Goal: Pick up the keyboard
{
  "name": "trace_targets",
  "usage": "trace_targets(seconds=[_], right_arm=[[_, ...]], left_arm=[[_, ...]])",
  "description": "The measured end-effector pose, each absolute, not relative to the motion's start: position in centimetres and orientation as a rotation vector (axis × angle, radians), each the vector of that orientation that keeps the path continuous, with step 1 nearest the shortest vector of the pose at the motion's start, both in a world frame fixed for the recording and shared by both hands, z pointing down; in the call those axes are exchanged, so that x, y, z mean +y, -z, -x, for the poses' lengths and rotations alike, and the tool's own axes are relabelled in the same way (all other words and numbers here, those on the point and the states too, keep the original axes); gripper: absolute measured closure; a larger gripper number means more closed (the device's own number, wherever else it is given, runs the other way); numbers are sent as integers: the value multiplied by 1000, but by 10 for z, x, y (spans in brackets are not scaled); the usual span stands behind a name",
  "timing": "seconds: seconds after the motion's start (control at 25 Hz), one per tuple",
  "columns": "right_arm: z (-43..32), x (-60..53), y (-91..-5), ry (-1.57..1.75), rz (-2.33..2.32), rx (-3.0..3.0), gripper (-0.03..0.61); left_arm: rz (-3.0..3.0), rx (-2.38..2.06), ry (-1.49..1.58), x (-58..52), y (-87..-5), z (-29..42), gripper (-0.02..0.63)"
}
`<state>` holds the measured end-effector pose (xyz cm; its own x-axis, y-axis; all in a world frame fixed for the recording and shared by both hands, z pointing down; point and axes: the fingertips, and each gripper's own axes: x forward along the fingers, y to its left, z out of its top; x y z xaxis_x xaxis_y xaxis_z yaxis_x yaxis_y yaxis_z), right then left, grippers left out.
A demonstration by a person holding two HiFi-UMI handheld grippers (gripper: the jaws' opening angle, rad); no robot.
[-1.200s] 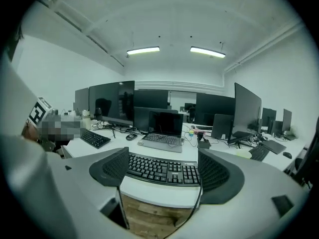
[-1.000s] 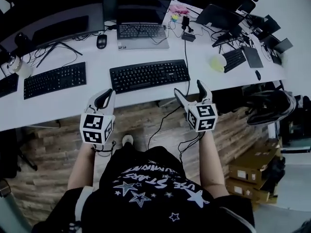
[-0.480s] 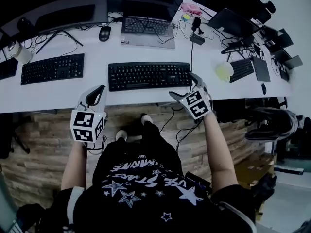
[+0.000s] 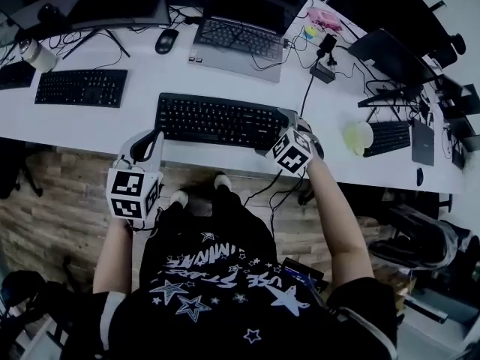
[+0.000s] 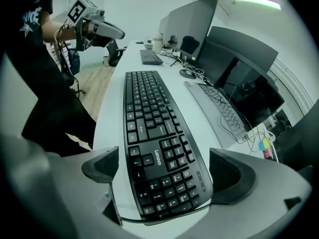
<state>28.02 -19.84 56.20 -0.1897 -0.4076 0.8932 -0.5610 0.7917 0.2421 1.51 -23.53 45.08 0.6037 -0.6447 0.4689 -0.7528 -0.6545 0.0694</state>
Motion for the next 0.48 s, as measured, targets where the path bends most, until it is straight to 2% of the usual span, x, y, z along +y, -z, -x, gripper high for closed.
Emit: trace_targets(seconds=[0.48], right_arm=[[-287,-214,-586,-245,-375,-1838,41]], left_arm=[[-2454,-1282,-651,-231,-463,-30,581]])
